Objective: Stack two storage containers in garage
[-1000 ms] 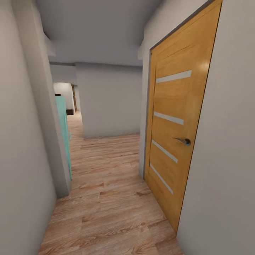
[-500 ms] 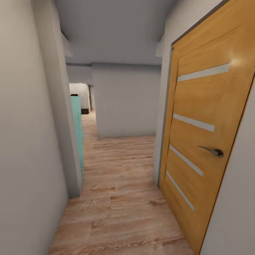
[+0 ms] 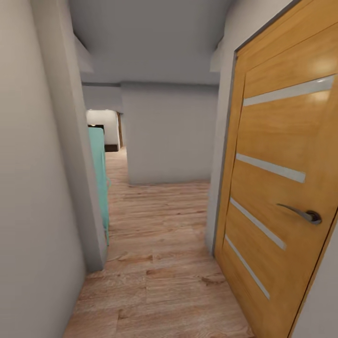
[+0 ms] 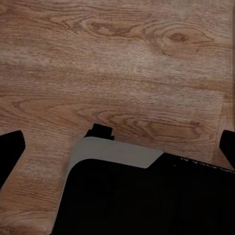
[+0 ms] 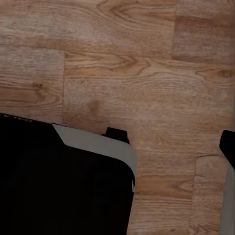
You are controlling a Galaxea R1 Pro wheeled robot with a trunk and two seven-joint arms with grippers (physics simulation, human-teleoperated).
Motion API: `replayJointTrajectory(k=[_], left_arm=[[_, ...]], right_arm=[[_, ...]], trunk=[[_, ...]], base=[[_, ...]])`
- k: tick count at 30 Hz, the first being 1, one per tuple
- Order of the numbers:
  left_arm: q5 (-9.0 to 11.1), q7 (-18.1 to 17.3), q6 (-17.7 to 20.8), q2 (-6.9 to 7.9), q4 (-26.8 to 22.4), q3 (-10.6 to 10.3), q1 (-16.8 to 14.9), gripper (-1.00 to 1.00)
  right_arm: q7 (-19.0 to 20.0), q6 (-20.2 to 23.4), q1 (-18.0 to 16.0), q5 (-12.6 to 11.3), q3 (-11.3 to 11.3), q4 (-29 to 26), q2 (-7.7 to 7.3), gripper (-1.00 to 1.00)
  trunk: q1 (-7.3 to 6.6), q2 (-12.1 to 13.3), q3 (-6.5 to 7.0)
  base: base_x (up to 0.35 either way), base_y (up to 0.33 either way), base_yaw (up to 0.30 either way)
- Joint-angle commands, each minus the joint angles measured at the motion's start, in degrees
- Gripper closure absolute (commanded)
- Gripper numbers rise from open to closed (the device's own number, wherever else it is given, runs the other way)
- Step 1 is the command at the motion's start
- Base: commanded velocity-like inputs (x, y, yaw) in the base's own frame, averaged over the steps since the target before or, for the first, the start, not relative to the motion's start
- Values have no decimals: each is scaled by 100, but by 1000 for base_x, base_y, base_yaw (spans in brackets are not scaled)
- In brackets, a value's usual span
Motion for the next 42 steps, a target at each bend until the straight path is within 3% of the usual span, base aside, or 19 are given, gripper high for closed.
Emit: replayJointTrajectory(k=[1, 10, 22, 42], left_arm=[[44, 17, -18, 0, 4, -34, -4, -100], [42, 17, -18, -5, 4, -40, -4, -100], [42, 17, -18, -6, 4, -40, -4, -100], [42, 17, -18, -13, 4, -40, -4, -100]], right_arm=[[-19, -28, -8, -24, 46, 19, 2, -100], [-18, -38, -8, -19, 34, 19, 1, -100], [-27, -36, -8, -27, 34, 19, 0, -100], [-27, -31, -8, -48, 15, 19, 17, -100]], trunk=[[4, -4, -8], [4, -4, -8], [4, -4, -8], [4, -4, -8]], base=[[322, 0, 0], [322, 0, 10], [322, 0, 174], [322, 0, 7]])
